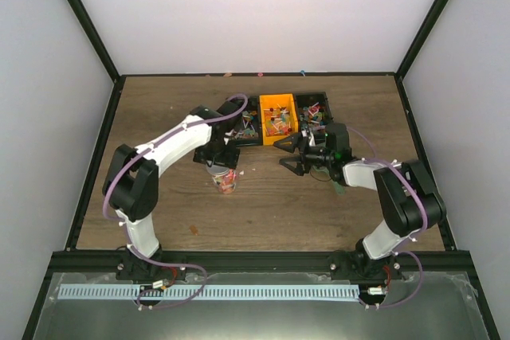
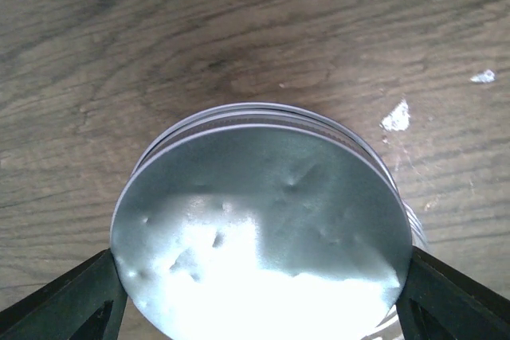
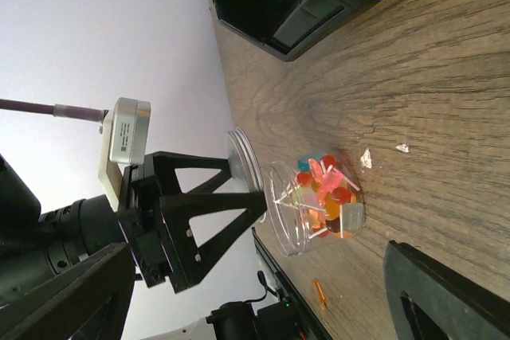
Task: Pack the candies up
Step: Pick up the box lid from the center of the board, then close the box lid on the packing bottle.
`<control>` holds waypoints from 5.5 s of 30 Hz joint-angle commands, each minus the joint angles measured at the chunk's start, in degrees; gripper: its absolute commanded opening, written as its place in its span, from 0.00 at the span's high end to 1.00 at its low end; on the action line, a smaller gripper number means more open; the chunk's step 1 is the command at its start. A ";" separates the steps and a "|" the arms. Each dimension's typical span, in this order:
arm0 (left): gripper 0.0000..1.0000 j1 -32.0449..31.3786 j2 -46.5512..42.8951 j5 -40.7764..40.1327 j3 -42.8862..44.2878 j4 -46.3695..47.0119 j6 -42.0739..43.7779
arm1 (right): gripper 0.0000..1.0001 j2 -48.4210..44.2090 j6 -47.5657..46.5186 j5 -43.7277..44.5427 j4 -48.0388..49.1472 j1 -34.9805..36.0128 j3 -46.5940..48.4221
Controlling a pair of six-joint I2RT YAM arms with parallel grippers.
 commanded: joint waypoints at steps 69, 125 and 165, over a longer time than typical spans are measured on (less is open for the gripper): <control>0.08 -5.87 -2.35 -0.88 -5.15 0.70 -4.31 | 0.13 -3.57 -2.62 0.50 -2.87 0.61 -3.20; 0.31 -5.88 -1.14 -1.02 -1.01 -1.22 -1.78 | 0.14 -1.20 -2.24 1.03 -3.04 0.56 -1.89; 0.29 -5.22 -0.15 1.81 1.34 -0.32 -0.49 | 0.14 0.98 -2.27 0.94 -3.28 0.48 -1.00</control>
